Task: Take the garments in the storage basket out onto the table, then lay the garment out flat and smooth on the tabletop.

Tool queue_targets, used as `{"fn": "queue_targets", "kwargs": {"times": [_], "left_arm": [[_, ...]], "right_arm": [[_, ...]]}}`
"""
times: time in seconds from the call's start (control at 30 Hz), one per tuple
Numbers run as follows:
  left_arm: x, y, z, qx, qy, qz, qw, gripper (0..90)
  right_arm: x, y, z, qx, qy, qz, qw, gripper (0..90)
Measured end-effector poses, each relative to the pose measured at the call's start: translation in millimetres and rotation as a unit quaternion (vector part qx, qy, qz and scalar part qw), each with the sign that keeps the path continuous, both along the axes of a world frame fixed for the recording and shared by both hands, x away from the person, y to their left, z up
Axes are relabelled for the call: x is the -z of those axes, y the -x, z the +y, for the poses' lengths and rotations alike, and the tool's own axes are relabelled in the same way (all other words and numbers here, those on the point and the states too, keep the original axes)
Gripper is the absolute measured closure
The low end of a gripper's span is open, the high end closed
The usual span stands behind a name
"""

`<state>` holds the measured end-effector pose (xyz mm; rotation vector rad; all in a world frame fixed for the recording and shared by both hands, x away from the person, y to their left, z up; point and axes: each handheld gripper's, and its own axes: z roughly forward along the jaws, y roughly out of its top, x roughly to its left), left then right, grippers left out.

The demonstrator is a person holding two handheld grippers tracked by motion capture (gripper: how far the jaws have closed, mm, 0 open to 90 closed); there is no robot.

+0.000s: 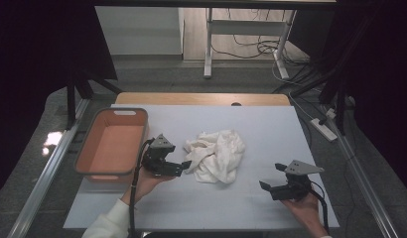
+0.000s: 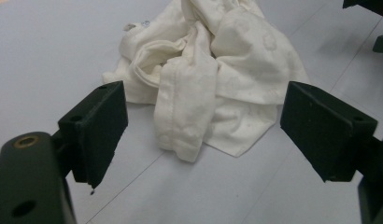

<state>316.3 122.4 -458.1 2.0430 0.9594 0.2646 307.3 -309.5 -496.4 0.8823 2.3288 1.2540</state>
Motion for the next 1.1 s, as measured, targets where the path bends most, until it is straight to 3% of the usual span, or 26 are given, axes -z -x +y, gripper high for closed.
{"fn": "queue_targets", "kwargs": {"times": [0.5, 0.67, 1.1], "left_arm": [[-0.1, -2.8, -7.8, 0.007, 0.006, 0.0, 1.0, 16.0], [0.4, -3.5, -8.4, 0.007, 0.01, 0.002, 0.9999, 16.9], [0.4, -5.5, -8.6, 0.003, 0.014, 0.004, 0.9999, 16.9]], "right_arm": [[-4.4, -3.5, 28.4, -0.021, -0.006, 0.002, 0.9998, 10.6], [-4.9, -6.4, 38.4, -0.025, -0.019, 0.005, 0.9995, 12.1], [0.0, -11.4, 77.1, -0.06, 0.0, 0.009, 0.9982, 15.9]]}}
